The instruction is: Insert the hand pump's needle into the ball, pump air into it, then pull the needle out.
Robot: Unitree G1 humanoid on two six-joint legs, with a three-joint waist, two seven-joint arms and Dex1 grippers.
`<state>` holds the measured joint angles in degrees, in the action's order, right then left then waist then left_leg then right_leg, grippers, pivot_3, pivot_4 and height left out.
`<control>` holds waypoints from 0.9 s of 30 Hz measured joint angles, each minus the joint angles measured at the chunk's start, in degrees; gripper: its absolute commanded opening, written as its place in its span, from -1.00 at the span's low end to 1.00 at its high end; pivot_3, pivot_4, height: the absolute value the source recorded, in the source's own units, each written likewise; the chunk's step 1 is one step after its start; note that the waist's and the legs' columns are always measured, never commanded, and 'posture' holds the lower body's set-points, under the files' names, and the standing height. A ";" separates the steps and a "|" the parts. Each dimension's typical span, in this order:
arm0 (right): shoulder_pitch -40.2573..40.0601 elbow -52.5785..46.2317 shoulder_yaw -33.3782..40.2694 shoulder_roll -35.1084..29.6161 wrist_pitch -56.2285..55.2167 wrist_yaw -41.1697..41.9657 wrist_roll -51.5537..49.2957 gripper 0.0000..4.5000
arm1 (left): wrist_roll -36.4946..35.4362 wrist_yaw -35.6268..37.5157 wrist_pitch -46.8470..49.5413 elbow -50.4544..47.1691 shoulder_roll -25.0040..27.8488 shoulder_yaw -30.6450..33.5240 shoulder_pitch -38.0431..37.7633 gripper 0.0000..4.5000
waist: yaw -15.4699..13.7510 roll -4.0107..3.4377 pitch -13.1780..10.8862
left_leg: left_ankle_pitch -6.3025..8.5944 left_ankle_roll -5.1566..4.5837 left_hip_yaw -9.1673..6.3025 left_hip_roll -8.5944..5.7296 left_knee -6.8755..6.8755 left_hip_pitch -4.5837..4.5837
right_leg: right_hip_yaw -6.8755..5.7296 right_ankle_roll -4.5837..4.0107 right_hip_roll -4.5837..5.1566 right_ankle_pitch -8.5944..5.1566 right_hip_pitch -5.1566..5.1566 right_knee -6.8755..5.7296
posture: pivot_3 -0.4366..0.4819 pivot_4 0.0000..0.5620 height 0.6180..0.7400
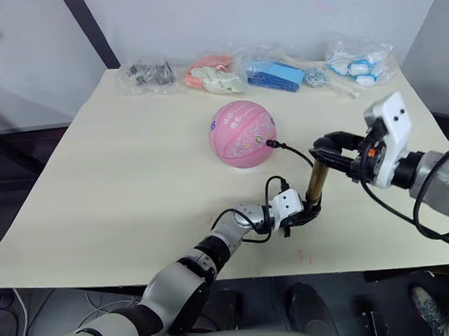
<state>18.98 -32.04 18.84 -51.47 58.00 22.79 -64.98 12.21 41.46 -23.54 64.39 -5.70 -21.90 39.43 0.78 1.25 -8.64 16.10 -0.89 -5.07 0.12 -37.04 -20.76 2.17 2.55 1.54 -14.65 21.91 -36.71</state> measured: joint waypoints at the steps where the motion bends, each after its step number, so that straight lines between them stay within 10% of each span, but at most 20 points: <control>1: 2.10 0.37 0.77 -0.86 0.52 -0.50 -1.67 -0.08 | 0.00 -0.05 0.00 -0.01 -0.10 -0.02 0.10 -0.49 | 0.01 -0.07 -0.12 | 0.00 0.00 0.00 -0.05 -0.02 -0.04 | 0.04 0.08 0.08 0.03 0.02 0.00 | -0.05 -0.47 1.00; 19: 14.67 7.87 2.07 -10.03 4.93 -3.66 -13.73 -0.08 | -0.04 -0.46 -0.23 -0.82 -0.31 -0.03 0.46 -0.49 | -0.06 -0.09 -0.41 | -0.02 0.00 0.07 -0.11 -0.37 -1.06 | 0.20 0.15 0.37 0.36 0.94 -0.06 | -0.05 -0.47 1.00; 27: -1.44 -0.61 6.28 -2.57 -3.52 -4.21 -7.33 -0.08 | 0.06 -0.68 0.04 -0.60 -0.15 -0.23 0.01 -0.49 | -0.03 0.30 -0.09 | -0.02 -0.01 0.12 -0.09 -0.36 -0.90 | 0.12 0.16 0.17 0.34 0.70 -0.07 | -0.05 -0.47 1.00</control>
<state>17.53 -32.64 25.12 -54.04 54.47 18.58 -72.31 12.27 40.78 -23.50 63.79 -5.85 -22.13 39.44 0.75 1.54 -8.72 16.08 -0.90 -4.95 0.03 -37.40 -21.66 2.29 2.71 1.71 -14.31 22.61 -36.78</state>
